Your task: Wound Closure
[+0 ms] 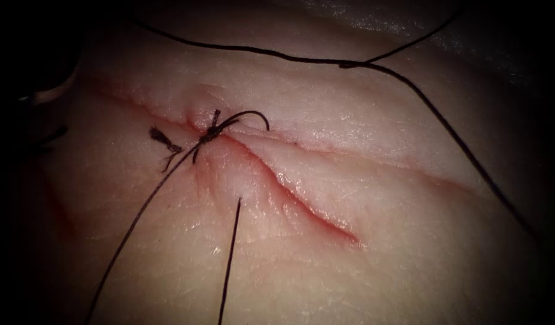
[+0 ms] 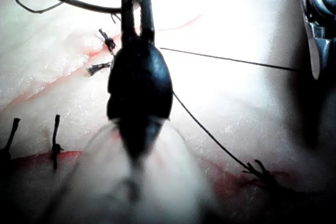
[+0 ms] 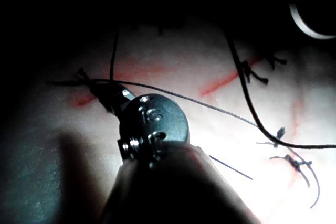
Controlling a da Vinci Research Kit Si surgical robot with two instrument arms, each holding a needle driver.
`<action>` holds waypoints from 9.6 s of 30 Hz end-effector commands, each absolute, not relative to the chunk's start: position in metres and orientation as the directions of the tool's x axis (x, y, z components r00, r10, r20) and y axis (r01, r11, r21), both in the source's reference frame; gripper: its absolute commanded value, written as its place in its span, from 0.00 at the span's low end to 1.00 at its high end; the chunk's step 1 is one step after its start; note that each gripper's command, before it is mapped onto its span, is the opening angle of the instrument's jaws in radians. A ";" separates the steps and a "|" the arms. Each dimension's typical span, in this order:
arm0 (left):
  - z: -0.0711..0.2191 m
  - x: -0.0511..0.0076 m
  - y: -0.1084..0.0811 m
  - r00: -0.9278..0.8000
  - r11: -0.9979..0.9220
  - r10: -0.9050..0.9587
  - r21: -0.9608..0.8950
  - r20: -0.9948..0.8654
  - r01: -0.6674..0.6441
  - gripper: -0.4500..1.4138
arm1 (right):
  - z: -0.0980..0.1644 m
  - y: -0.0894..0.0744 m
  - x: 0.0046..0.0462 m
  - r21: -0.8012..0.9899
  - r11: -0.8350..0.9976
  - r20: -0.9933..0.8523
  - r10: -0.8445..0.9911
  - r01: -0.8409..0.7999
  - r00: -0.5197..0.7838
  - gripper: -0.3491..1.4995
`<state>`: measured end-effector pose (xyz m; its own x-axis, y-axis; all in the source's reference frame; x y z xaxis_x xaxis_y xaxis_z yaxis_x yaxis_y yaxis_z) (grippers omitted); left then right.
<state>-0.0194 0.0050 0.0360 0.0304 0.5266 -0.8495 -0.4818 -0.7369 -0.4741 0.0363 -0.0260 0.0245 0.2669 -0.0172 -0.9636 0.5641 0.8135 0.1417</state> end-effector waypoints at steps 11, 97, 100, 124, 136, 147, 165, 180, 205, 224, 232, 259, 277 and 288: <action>0.037 -0.0202 0.005 0.026 -0.737 0.529 -0.474 -0.848 -0.481 0.00 | 0.029 -0.016 0.0337 0.081 0.993 -0.932 0.046 0.082 0.359 0.86; 0.042 -0.0208 0.008 -0.042 -0.770 0.555 -0.493 -0.831 -0.405 0.00 | 0.036 -0.016 0.0337 0.027 0.994 -0.892 -0.023 0.104 0.451 0.87; 0.042 -0.0209 0.009 -0.052 -0.774 0.559 -0.497 -0.828 -0.392 0.00 | 0.037 -0.016 0.0344 -0.004 0.993 -0.882 -0.059 0.118 0.468 0.85; 0.047 -0.0215 0.009 -0.076 -0.799 0.540 -0.482 -0.838 -0.359 0.00 | 0.038 -0.018 0.0358 -0.066 0.976 -0.866 -0.159 0.207 0.474 0.00; 0.048 -0.0214 0.009 -0.090 -0.799 0.539 -0.474 -0.838 -0.371 0.00 | 0.032 -0.022 0.0367 -0.028 0.946 -0.894 -0.168 0.323 0.415 0.00; 0.049 -0.0216 0.010 -0.095 -0.798 0.538 -0.470 -0.837 -0.377 0.00 | 0.029 -0.025 0.0367 0.003 0.888 -0.919 -0.179 0.459 0.352 0.00; 0.056 -0.0226 0.013 -0.229 -0.817 0.530 -0.420 -0.816 -0.396 0.00 | 0.028 -0.025 0.0370 0.032 0.897 -0.930 -0.135 0.440 0.343 0.18; 0.059 -0.0263 0.015 -0.307 -0.833 0.522 -0.397 -0.796 -0.385 0.18 | 0.026 -0.018 0.0317 0.081 0.963 -0.914 -0.032 0.259 0.404 0.90; 0.046 -0.0257 0.012 -0.200 -0.788 0.567 -0.456 -0.799 -0.413 0.44 | 0.040 -0.009 0.0307 0.436 0.750 -0.692 0.632 -0.498 0.347 0.78; 0.042 -0.0258 0.008 -0.178 -0.787 0.564 -0.459 -0.807 -0.413 0.28 | 0.048 -0.008 0.0338 0.591 0.354 -0.492 0.870 -0.725 0.024 0.72; 0.042 -0.0258 0.008 -0.178 -0.788 0.562 -0.457 -0.808 -0.413 0.24 | 0.048 -0.008 0.0337 0.583 0.308 -0.482 0.876 -0.752 -0.015 0.00; 0.036 -0.0278 0.006 -0.157 -0.816 0.572 -0.539 -0.805 -0.209 0.51 | 0.044 -0.005 0.0327 0.561 0.369 -0.595 0.802 -0.741 -0.052 0.51; 0.029 -0.0346 0.008 -0.356 -0.759 0.648 -0.534 -0.674 -0.372 0.78 | 0.045 -0.006 0.0340 0.548 0.418 -0.619 0.785 -0.724 -0.016 0.54; 0.029 -0.0357 0.008 -0.420 -0.773 0.627 -0.461 -0.656 -0.435 0.32 | 0.045 -0.007 0.0346 0.550 0.430 -0.618 0.786 -0.716 -0.003 0.36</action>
<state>-0.0354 0.0082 0.0284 -0.4286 0.6134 -0.6634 -0.4205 -0.7853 -0.4544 0.0338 -0.0071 0.0448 -0.0002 0.7881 -0.6155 -0.7181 0.4283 0.5486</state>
